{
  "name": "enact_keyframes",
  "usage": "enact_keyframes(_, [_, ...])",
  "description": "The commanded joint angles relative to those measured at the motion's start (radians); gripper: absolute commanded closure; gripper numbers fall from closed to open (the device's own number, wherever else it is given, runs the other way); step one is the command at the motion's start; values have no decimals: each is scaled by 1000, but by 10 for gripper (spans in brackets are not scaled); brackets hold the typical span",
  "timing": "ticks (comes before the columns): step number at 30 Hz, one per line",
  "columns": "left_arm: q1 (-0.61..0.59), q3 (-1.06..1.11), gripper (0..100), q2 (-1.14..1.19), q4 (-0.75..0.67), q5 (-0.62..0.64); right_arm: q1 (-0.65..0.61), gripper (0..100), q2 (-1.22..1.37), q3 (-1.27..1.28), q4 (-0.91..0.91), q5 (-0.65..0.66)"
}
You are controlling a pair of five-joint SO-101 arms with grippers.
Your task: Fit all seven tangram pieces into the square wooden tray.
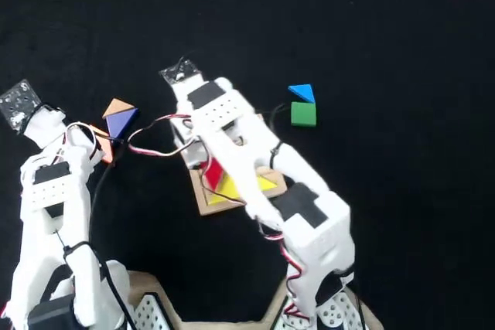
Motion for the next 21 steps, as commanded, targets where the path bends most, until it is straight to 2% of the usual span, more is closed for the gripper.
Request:
enact_keyframes(1, [-5,-10,970,-12,-17,9,-26,787,5,-77,26,-44])
enact_keyframes(7, [-5,-10,970,-12,-17,9,-25,779,12,-77,51,-61])
enact_keyframes(14, [-5,-10,970,-12,-20,9,-23,642,12,-77,89,-63])
enact_keyframes(21, [-5,-12,970,-12,-20,9,-55,639,5,-88,87,-29])
